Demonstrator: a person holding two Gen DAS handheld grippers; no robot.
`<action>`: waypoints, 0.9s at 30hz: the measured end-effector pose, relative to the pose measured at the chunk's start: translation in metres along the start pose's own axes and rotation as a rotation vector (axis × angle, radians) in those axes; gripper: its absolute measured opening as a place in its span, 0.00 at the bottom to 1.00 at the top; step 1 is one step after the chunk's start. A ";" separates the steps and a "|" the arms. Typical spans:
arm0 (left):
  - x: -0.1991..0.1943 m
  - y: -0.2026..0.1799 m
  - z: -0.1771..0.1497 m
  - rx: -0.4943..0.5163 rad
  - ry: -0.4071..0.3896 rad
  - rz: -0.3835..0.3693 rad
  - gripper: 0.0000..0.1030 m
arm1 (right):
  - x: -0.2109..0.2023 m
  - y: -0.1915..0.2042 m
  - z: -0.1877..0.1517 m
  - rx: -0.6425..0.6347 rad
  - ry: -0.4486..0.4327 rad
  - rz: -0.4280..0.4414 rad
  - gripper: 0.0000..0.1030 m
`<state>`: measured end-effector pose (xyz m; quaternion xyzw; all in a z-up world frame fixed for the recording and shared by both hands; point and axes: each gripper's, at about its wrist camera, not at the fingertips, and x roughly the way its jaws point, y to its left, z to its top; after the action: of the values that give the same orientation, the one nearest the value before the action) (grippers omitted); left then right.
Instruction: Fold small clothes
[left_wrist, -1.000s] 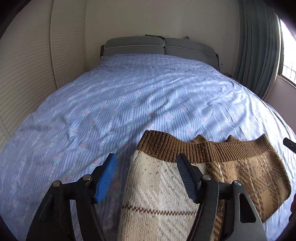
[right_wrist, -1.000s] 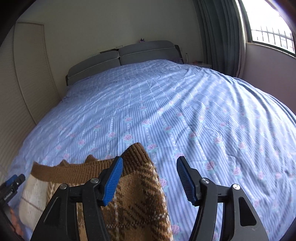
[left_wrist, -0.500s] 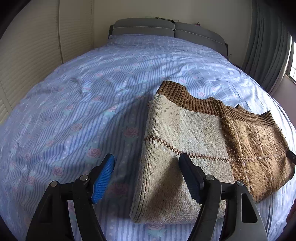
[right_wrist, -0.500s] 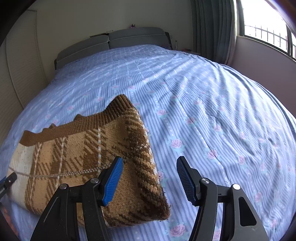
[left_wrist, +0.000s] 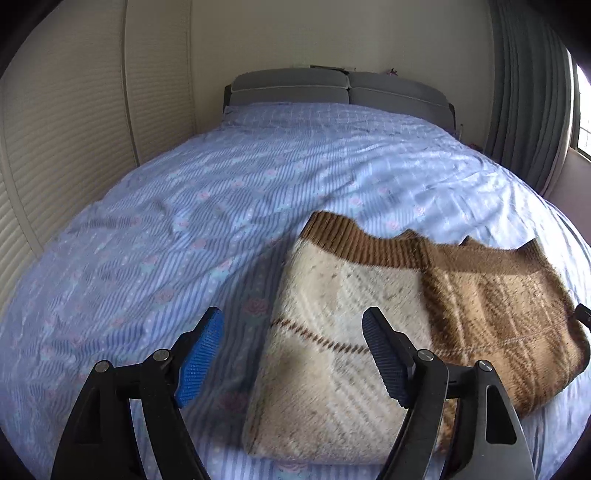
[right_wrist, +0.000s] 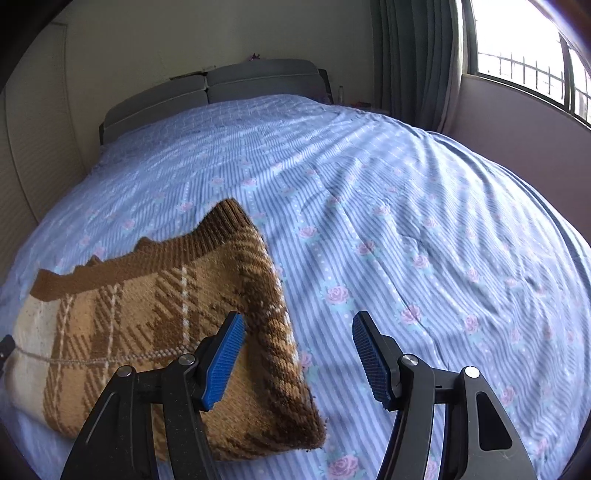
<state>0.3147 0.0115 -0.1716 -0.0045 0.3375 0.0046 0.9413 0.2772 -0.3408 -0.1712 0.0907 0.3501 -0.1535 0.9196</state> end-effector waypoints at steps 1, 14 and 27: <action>-0.001 -0.005 0.006 0.004 -0.007 -0.022 0.75 | -0.002 0.003 0.005 -0.003 -0.012 0.027 0.59; 0.056 -0.061 0.040 0.113 0.056 -0.119 0.80 | 0.037 0.078 0.041 -0.224 -0.007 0.140 0.59; 0.083 -0.049 0.032 0.069 0.131 -0.054 0.82 | 0.075 0.066 0.034 -0.155 0.114 0.098 0.61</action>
<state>0.3998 -0.0371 -0.1999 0.0187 0.3980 -0.0327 0.9166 0.3743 -0.3046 -0.1922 0.0450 0.4078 -0.0755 0.9088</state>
